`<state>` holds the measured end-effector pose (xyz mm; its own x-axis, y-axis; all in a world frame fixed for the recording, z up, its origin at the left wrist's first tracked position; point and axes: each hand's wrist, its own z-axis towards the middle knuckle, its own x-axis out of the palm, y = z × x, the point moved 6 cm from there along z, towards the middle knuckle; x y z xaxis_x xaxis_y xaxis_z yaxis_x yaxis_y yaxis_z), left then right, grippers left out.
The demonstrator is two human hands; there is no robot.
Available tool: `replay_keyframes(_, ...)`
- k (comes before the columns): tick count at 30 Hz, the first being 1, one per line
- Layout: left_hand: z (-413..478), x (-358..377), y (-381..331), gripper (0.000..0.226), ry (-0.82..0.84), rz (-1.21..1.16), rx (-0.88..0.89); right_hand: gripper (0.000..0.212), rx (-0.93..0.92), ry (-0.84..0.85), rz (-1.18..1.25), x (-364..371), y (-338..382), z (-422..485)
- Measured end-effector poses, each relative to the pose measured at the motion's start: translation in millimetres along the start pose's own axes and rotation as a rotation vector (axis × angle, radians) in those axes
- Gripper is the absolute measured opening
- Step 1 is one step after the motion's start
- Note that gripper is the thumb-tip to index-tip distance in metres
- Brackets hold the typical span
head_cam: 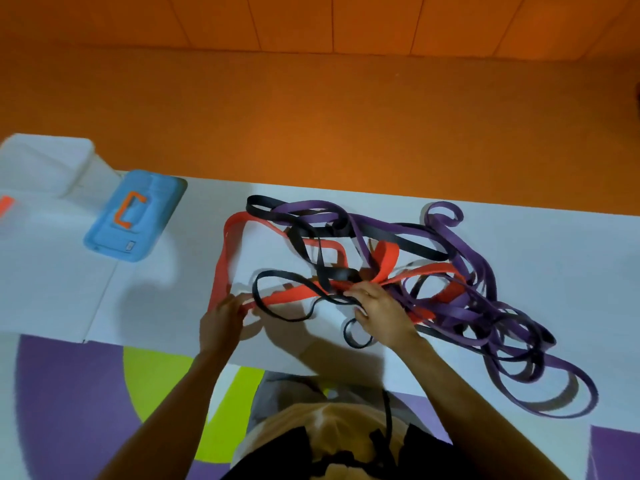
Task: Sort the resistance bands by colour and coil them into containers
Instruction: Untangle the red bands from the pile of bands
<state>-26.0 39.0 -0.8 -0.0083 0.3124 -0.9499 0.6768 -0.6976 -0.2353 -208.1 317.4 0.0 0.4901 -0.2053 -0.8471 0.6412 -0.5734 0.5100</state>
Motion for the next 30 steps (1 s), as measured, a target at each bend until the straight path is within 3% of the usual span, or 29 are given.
replay_keyframes(3,-2,-6,-7,0.04,-0.019,-0.021,0.042,0.068,0.074,0.275,-0.136,41,19,21)
replay_keyframes(5,-5,-10,-11,0.038,-0.044,-0.017,0.089,0.073,0.149,0.316,-0.171,54,24,27)
replay_keyframes(9,-6,-15,-9,0.04,-0.089,-0.025,0.186,0.054,0.125,0.268,-0.228,60,24,27)
replay_keyframes(12,-1,-21,-9,0.047,-0.116,-0.035,0.202,0.053,0.029,0.319,-0.329,64,12,12)
replay_keyframes(15,9,-28,-13,0.072,-0.162,-0.027,0.176,0.051,-0.086,0.348,-0.414,59,2,-4)
replay_keyframes(17,16,-33,-15,0.077,-0.2,-0.026,0.168,0.054,-0.131,0.287,-0.476,49,2,-12)
replay_keyframes(22,37,-41,-9,0.057,-0.25,-0.131,0.011,0.068,-0.135,0.067,-0.57,34,-8,-19)
replay_keyframes(24,43,-42,-8,0.055,-0.265,-0.103,0.0,0.064,-0.141,0.025,-0.57,33,-11,-21)
replay_keyframes(27,48,-38,-13,0.058,-0.231,0.05,0.042,0.041,-0.128,0.011,-0.545,39,-11,-24)
replay_keyframes(30,54,-23,-12,0.051,-0.097,0.089,0.076,0.032,-0.165,-0.162,-0.442,37,0,-17)
